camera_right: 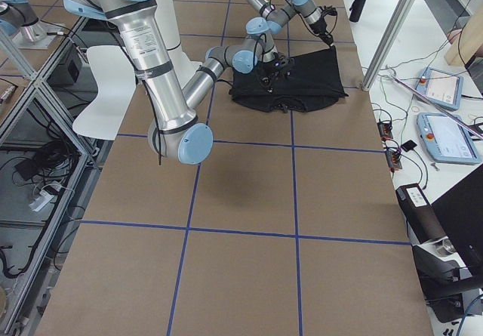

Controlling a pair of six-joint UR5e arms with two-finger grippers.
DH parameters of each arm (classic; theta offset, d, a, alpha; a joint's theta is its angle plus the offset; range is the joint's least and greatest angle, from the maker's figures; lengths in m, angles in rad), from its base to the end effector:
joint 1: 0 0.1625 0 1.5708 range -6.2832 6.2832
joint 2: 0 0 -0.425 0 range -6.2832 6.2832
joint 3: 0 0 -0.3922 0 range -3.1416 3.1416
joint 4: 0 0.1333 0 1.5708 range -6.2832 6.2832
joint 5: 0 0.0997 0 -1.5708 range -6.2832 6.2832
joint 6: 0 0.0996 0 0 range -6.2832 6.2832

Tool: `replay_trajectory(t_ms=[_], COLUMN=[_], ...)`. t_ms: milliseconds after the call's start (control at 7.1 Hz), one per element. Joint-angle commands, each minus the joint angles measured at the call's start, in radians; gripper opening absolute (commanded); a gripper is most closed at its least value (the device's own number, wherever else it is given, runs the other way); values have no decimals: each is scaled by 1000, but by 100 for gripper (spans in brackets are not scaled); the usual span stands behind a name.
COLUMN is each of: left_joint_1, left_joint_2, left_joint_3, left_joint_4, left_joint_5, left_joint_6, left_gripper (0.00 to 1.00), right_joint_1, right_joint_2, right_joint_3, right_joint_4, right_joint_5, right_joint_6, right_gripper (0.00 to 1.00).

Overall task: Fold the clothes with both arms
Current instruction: 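Fold the shirt lengthwise with the left gripper toward the collar side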

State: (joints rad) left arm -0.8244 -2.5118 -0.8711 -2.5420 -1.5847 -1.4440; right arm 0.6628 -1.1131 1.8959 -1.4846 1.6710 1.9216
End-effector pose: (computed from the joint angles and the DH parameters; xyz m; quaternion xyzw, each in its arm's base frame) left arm 0.4820 -0.7154 0.2606 0.2558 0.5092 -0.2771 0.7736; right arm -0.4017 -0.4700 0.2550 0.0204 -0.4224 0.4213 0.8023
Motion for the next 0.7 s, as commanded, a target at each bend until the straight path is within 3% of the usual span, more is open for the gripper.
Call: replay_trajectory(t_ms=[0, 141, 282, 423, 564], left_joint_1=[-4, -7, -10, -15, -15], left_joint_2=[-35, 6, 102, 184, 279], left_joint_3=[50, -4, -143, -240, -332], left_joint_4=[-32, -29, -17, 23, 26], left_joint_5=[-1, -3, -32, -67, -80], left_joint_6=[34, 42, 98, 143, 163], left_gripper=[99, 100, 99, 99, 98], right_joint_1=[-5, -34, -37, -60, -101], right_joint_2=[5, 6, 48, 68, 70], right_joint_3=[-14, -67, -125, -148, -153], right_joint_4=[73, 198, 211, 211, 207], right_joint_5=[-17, -29, -27, -17, -19], right_joint_6=[-4, 0, 2, -22, -167], right_gripper=[100, 100, 99, 93, 82])
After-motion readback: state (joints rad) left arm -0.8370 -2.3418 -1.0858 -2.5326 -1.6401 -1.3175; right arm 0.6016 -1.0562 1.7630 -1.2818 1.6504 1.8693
